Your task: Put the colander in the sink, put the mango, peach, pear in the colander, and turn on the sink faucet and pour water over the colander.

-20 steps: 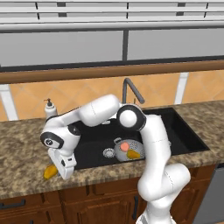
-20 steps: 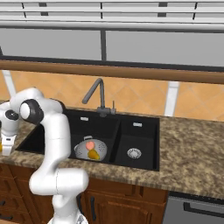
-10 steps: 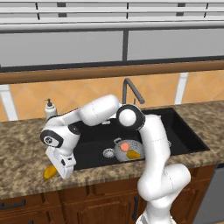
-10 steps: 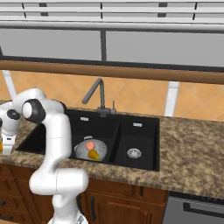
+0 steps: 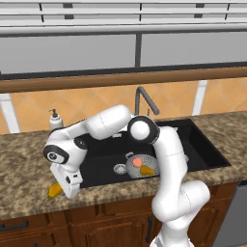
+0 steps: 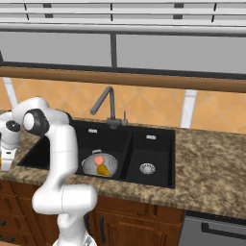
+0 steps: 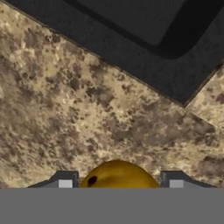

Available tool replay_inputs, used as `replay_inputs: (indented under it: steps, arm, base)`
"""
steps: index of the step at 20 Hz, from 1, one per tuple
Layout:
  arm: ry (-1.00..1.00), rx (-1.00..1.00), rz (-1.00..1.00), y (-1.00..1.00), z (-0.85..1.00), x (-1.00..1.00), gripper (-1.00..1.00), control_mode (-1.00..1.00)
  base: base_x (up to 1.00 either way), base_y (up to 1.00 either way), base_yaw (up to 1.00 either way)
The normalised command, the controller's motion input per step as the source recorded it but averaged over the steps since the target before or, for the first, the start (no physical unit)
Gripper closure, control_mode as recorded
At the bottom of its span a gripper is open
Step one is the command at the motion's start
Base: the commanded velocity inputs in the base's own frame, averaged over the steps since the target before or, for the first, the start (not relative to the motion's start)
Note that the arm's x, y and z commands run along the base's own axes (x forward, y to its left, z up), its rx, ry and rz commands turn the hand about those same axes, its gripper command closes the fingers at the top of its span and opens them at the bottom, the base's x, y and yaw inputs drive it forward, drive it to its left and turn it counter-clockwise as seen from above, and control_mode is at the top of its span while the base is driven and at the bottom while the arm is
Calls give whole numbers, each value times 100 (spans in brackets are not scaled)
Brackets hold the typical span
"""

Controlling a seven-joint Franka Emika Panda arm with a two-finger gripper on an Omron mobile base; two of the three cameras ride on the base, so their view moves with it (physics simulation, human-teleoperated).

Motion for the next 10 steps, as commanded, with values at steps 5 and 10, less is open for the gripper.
replay_inputs:
  steps: [5, 10]
  arm:
    - [-13, -35, -6, 51, 89, -8, 100, -100]
    - [-28, -12, -20, -2, 100, -22, 100, -100]
  base:
    - [0, 0, 0]
    - [0, 0, 0]
